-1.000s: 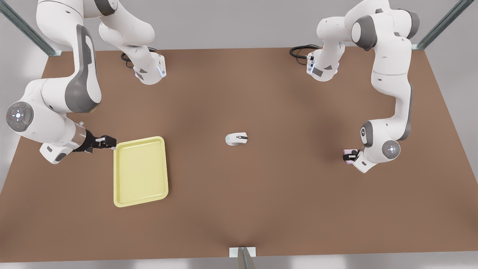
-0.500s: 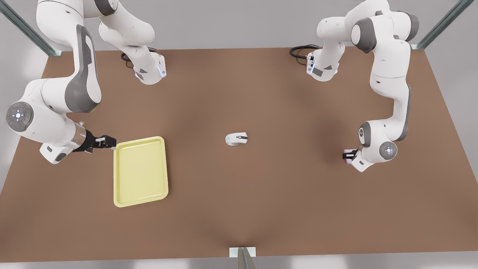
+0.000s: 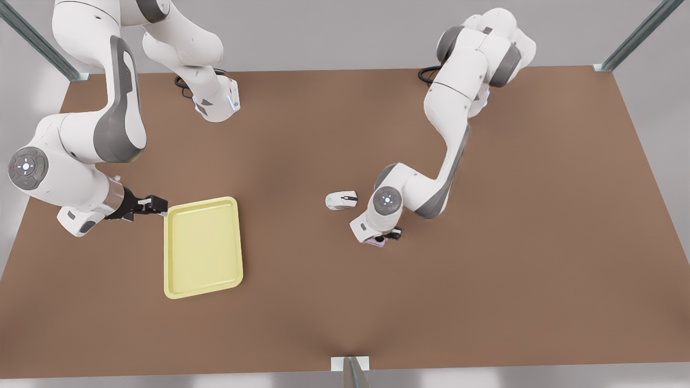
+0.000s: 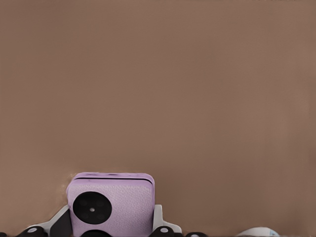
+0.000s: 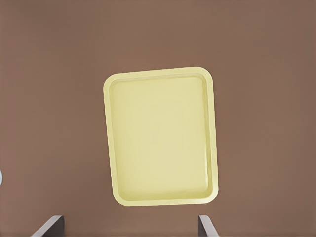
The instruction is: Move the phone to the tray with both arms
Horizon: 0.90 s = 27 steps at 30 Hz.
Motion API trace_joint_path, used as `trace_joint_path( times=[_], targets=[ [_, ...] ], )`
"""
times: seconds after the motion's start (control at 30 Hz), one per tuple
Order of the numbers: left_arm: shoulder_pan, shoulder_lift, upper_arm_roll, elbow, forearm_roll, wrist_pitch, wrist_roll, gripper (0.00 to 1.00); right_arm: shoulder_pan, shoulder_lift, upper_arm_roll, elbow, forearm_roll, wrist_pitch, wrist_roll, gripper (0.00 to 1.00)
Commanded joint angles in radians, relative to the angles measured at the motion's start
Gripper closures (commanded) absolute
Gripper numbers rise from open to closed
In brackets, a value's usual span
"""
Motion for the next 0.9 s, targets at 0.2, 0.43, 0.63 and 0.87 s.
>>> trace_joint_path(
  times=[0.2, 0.43, 0.63, 0.87],
  targets=[
    [-0.017, 0.221, 0.0, 0.323, -0.086, -0.057, -0.986, 0.24, 0.001, 0.0, 0.0, 0.0, 0.001, 0.0, -0.002, 0.0],
    [-0.048, 0.28, -0.015, 0.325, -0.079, 0.041, -0.669, 0.24, 0.003, 0.009, 0.0, 0.004, -0.002, 0.005, -0.002, 0.0],
    [-0.045, 0.3, -0.076, 0.325, -0.08, 0.084, -0.595, 0.0, 0.001, 0.011, 0.0, 0.005, -0.001, 0.0, -0.002, 0.0],
    [0.233, -0.138, -0.017, 0.317, 0.046, -0.663, -0.14, 0.0, 0.001, 0.012, 0.0, 0.005, -0.001, 0.002, -0.002, 0.0]
  ],
)
